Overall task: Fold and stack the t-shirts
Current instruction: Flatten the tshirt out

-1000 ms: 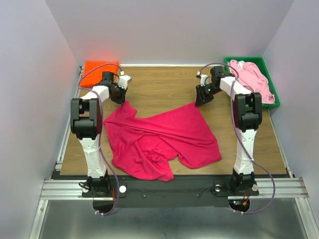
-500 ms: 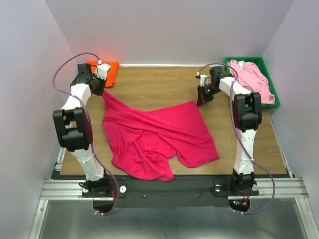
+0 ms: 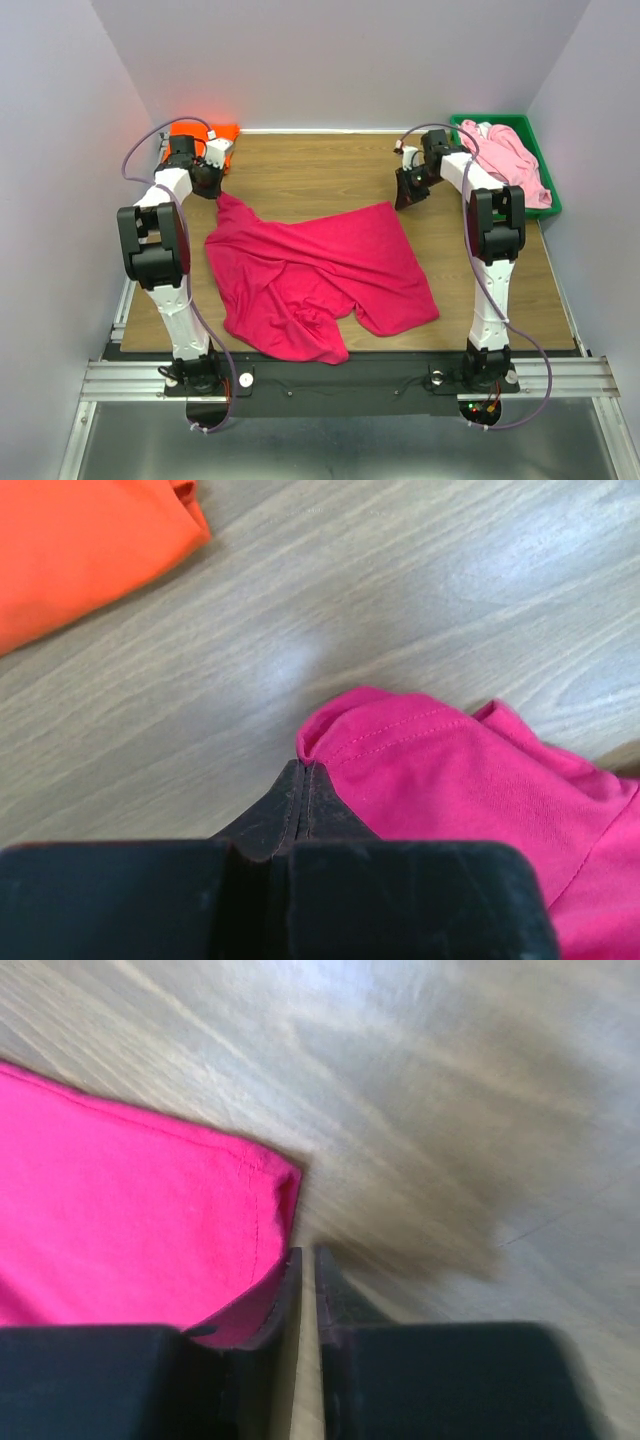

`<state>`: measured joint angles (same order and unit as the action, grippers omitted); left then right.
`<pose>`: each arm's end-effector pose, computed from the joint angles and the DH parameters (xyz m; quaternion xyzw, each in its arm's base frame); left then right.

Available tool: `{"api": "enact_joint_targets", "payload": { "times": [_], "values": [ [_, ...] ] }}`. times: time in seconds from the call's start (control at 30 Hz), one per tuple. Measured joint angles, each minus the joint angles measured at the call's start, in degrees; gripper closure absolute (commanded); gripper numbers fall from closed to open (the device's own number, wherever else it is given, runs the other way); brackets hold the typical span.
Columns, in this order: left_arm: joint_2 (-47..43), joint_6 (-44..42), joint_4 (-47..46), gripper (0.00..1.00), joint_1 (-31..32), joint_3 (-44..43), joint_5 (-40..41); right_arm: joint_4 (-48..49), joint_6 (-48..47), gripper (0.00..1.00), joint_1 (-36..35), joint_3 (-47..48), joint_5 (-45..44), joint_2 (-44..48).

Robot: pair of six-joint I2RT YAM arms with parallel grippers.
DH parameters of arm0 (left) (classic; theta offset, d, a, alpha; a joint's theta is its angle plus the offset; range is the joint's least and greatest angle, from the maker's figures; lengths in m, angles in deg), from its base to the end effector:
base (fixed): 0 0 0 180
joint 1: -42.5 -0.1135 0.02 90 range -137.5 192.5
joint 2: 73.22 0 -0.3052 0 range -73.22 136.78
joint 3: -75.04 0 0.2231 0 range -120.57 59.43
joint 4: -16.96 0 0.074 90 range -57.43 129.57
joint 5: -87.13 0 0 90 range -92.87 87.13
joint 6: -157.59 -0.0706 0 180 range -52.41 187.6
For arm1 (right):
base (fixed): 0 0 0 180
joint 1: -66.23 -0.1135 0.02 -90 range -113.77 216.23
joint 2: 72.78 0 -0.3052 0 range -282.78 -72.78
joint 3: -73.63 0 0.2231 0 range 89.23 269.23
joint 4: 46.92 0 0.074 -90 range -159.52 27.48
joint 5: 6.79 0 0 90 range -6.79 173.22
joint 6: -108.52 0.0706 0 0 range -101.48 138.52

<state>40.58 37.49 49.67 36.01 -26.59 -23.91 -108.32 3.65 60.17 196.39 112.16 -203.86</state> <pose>0.4603 0.0269 0.2470 0.2543 0.8744 -0.0417 0.4111 0.4820 0.0855 0.1839 -0.2164 0.9293 0.2322 0.1889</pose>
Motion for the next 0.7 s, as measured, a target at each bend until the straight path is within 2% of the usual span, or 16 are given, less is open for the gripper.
{"api": "enact_joint_targets", "payload": {
  "times": [0.1,0.17,0.27,0.3,0.43,0.7],
  "values": [
    [1.4,0.6,0.0,1.0,0.0,-1.9,-0.6,0.3,0.9,0.48,0.0,1.7,-0.5,-0.2],
    [1.8,0.7,0.0,1.0,0.0,-2.6,-1.0,0.6,1.2,0.47,0.0,2.4,-0.5,-0.2],
    [1.8,0.8,0.1,1.0,0.0,-2.9,-1.4,0.9,1.6,0.4,0.0,2.6,-0.3,-0.2],
    [1.8,0.8,0.1,1.0,0.0,-2.9,-1.5,0.9,1.7,0.36,0.0,2.6,0.2,-0.2],
    [1.9,0.8,0.3,1.0,0.0,-2.9,-1.6,0.9,1.7,0.34,0.0,2.6,3.7,-0.2],
    [2.3,0.8,0.6,1.0,0.0,-2.9,-1.7,0.9,1.1,0.44,-0.7,2.6,6.1,-0.4]
  ]
}}
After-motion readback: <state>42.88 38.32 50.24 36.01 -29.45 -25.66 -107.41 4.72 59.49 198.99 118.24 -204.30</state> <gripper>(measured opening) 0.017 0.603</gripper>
